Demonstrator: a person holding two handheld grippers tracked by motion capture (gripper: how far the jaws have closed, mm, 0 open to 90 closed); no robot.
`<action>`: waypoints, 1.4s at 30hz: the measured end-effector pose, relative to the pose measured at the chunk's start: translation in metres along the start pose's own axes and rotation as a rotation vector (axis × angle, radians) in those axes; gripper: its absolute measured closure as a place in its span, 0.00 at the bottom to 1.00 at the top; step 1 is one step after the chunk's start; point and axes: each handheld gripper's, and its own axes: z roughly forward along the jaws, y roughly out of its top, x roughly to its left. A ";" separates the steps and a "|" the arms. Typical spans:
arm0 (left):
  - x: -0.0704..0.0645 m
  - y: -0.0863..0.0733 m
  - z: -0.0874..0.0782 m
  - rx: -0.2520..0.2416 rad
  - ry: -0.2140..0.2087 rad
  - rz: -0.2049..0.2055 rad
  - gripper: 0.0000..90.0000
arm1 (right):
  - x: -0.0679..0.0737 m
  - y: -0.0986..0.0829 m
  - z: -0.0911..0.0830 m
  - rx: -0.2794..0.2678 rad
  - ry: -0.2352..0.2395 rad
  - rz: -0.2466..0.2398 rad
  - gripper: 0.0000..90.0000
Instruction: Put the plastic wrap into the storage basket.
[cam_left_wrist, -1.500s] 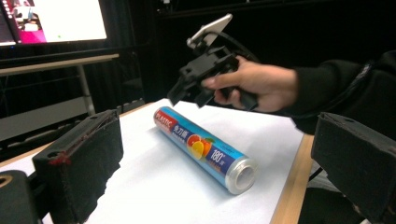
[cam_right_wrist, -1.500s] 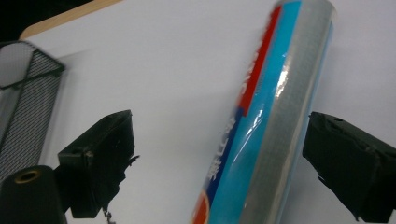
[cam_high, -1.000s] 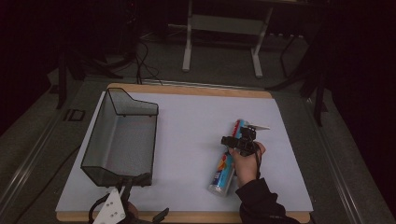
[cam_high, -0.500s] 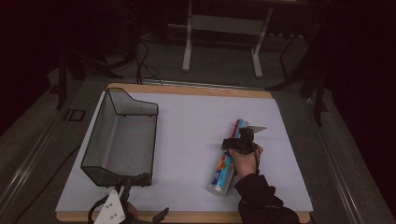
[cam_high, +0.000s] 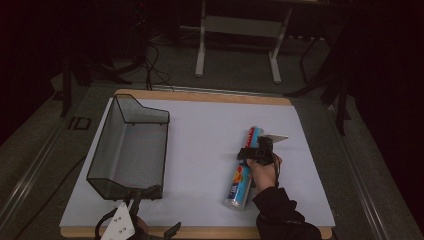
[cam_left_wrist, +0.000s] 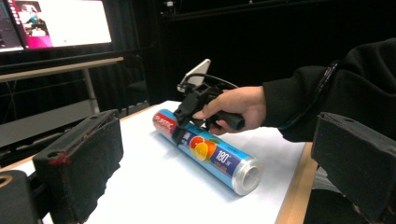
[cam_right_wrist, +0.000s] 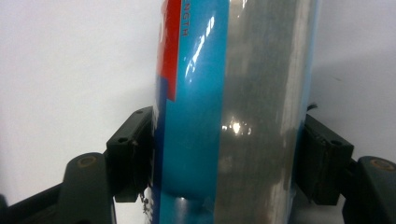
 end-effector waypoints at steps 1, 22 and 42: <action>0.000 0.000 0.000 -0.002 0.000 0.001 0.03 | 0.002 0.000 -0.001 -0.003 0.006 -0.008 0.34; 0.001 0.000 -0.001 -0.005 -0.005 -0.007 0.03 | 0.063 -0.048 -0.056 -0.114 0.212 -0.580 0.35; 0.000 -0.001 0.002 0.006 -0.010 -0.002 0.03 | 0.093 -0.044 -0.154 -0.295 0.504 -0.713 0.35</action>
